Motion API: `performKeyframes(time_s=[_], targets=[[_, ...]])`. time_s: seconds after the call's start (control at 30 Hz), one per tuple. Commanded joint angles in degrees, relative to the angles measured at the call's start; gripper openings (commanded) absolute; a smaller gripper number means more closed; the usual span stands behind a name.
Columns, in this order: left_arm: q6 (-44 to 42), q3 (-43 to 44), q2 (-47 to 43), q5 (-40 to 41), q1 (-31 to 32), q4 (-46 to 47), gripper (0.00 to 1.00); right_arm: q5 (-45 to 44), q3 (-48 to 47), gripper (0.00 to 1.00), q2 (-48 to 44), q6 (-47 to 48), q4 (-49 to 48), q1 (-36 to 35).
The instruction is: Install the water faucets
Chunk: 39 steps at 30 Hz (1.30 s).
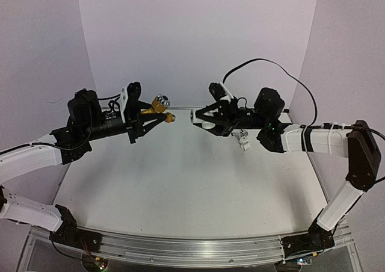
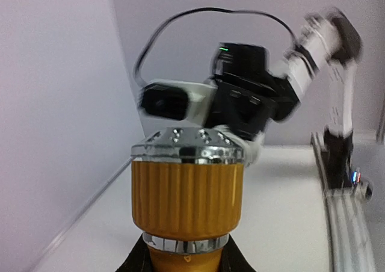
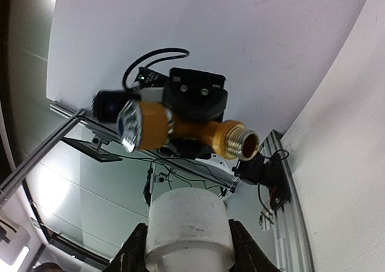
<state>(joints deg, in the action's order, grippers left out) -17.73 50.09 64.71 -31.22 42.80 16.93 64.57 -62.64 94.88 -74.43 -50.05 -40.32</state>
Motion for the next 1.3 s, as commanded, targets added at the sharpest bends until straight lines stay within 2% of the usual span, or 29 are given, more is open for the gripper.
performKeyframes(time_s=[0.0, 0.07, 0.13, 0.2, 0.3, 0.4, 0.6, 0.7, 0.83, 1.27], targets=[[45.5, -1.2, -0.9, 20.1, -0.3, 14.9, 0.0, -0.6, 1.0, 0.0, -7.0, 18.4, -1.8, 0.2], [61.8, -1.8, -0.9, 22.5, -0.4, 14.8, 0.0, -2.3, 1.7, 0.0, -10.8, 33.4, 9.4, 0.2], [77.3, -1.0, 0.2, 19.7, -0.9, 14.6, 0.0, -6.4, 2.0, 0.0, -14.0, 51.3, 18.5, -0.1], [89.9, 0.5, 2.2, 16.5, -0.9, 14.6, 0.0, -10.1, 1.9, 0.0, -16.5, 64.2, 24.7, -0.6], [104.9, 2.5, 6.8, 9.3, -0.9, 14.7, 0.0, -14.0, 2.0, 0.0, -17.7, 76.5, 26.5, -0.7], [112.8, 1.9, 8.1, 8.0, -0.4, 15.1, 0.0, -16.4, -1.2, 0.0, -15.5, 87.0, 31.8, -1.6], [118.6, 0.9, 7.0, 10.7, 2.6, 15.2, 0.0, -19.9, -1.0, 0.0, -14.1, 101.5, 33.1, -2.6], [121.4, 0.2, 7.5, 11.9, 4.7, 15.4, 0.0, -21.5, -0.4, 0.0, -14.3, 104.9, 32.0, -3.1], [123.8, -0.6, 7.9, 13.4, 6.2, 15.4, 0.0, -21.9, -0.8, 0.0, -13.7, 105.7, 30.7, -3.4], [123.5, -0.9, 7.9, 15.6, 7.0, 15.5, 0.0, -18.9, -1.8, 0.0, -10.7, 100.8, 24.8, -4.2]])
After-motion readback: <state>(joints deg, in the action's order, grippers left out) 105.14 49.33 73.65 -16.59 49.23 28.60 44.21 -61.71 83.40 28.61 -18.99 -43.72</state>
